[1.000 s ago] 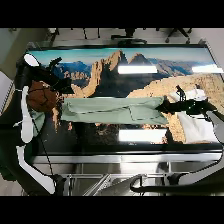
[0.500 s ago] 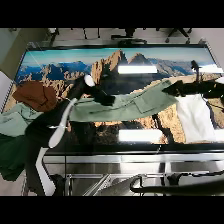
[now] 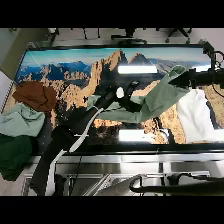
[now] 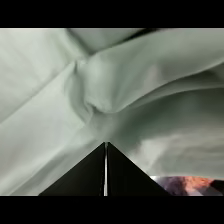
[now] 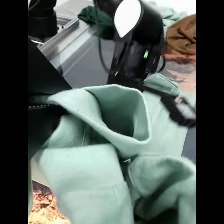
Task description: Fold the shirts.
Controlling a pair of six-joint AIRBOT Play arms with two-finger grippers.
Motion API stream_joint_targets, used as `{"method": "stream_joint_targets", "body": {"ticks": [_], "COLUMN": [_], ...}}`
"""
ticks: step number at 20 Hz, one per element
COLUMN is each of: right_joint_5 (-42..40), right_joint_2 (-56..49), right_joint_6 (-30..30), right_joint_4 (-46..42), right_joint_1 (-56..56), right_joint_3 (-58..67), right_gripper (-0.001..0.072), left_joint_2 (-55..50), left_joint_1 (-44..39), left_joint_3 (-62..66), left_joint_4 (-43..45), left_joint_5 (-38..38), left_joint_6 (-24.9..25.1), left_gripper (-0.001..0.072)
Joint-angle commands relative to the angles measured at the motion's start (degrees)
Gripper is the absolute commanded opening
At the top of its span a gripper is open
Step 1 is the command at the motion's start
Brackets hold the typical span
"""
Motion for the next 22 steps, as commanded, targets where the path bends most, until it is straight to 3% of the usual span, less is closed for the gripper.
{"method": "stream_joint_targets", "body": {"ticks": [1,5,8,12,13,14,15,17,22], "right_joint_5": [0.87,-5.51,-19.37,-46.05,-54.53,-62.69,-69.35,-70.73,-57.29], "right_joint_2": [0.13,0.07,-1.84,-10.51,-14.38,-18.38,-22.4,-26.53,-21.16], "right_joint_6": [1.66,1.86,1.86,-1.95,-5.66,-7.91,-8.48,-8.33,-8.28], "right_joint_4": [0.31,1.9,1.92,1.88,1.9,1.9,1.95,2.34,2.29], "right_joint_1": [0.55,8.96,22.77,46.66,52.39,56.89,60.37,62.58,54.62], "right_joint_3": [0.33,0.33,0.33,0.33,0.33,0.33,0.35,0.35,0.37], "right_gripper": [0.0016,0.0016,0.0017,0.0024,0.0155,0.0391,0.0518,0.05,0.0501], "left_joint_2": [8.87,24.17,34.53,44.57,46.6,48.39,49.83,51.49,51.87], "left_joint_1": [5.62,19.87,30.4,38.66,39.6,39.98,40.02,40.02,40.02], "left_joint_3": [-1.07,0.85,0.83,-3.61,-6.32,-9.42,-12.35,-16.83,-21.46], "left_joint_4": [0.02,0.0,-0.02,0.0,0.02,0.02,0.02,0.02,0.04], "left_joint_5": [-6.23,-16.57,-17.99,-16.52,-15.32,-14.21,-13.49,-12.63,-12.72], "left_joint_6": [-0.66,-0.66,-0.68,-0.57,-0.28,0.66,1.44,2.23,4.66], "left_gripper": [0.0013,0.0013,0.0013,0.0013,0.0013,0.0013,0.0013,0.0013,0.0013]}}
